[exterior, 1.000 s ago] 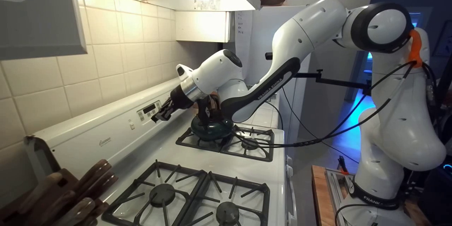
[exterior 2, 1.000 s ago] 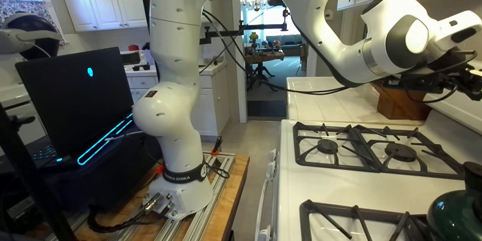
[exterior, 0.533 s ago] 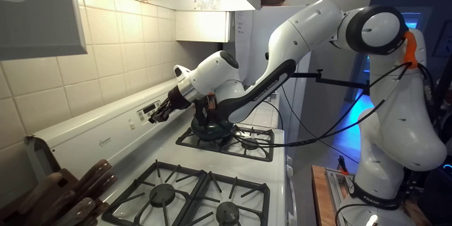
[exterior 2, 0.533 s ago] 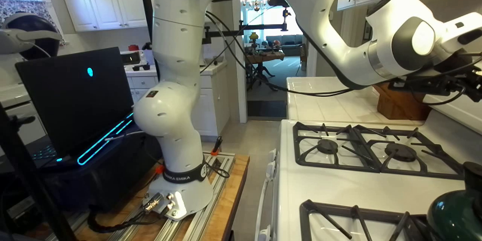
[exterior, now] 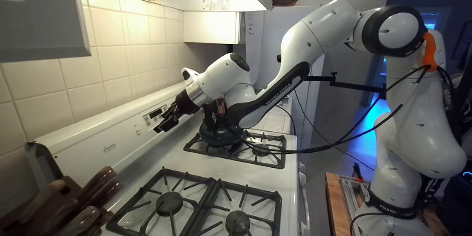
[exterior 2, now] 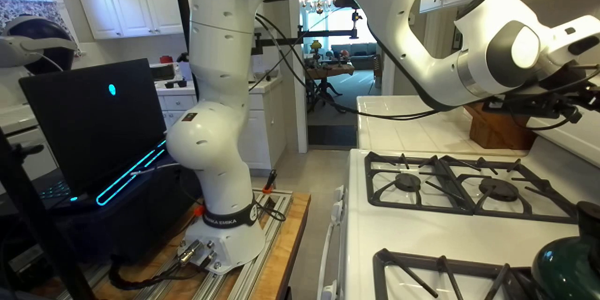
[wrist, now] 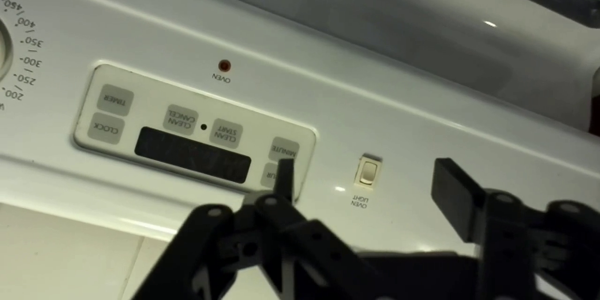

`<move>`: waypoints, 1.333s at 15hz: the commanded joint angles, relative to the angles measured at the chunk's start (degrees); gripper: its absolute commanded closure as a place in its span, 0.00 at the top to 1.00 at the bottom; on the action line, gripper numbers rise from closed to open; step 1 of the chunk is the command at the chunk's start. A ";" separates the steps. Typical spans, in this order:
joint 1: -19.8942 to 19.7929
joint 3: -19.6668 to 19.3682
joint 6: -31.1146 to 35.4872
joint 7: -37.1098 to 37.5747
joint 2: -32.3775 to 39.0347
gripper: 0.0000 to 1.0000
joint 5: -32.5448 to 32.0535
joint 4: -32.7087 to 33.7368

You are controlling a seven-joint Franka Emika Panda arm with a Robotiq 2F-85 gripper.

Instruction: Press the switch on the stove

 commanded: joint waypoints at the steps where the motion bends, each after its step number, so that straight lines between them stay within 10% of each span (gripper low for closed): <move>1: -2.85 1.02 1.18 -3.35 -2.84 1.00 -0.21 -3.00; 4: -7.07 3.01 2.49 -14.84 -5.01 1.00 5.70 -6.87; 9: -27.86 27.33 5.46 -34.40 -3.04 1.00 19.33 -13.64; 18: -63.63 65.14 -1.72 -48.45 4.62 1.00 18.12 -8.11; 19: -56.73 58.75 0.68 -45.00 2.80 1.00 18.42 -9.78; 20: -60.28 61.66 -0.05 -46.06 2.87 1.00 18.40 -9.37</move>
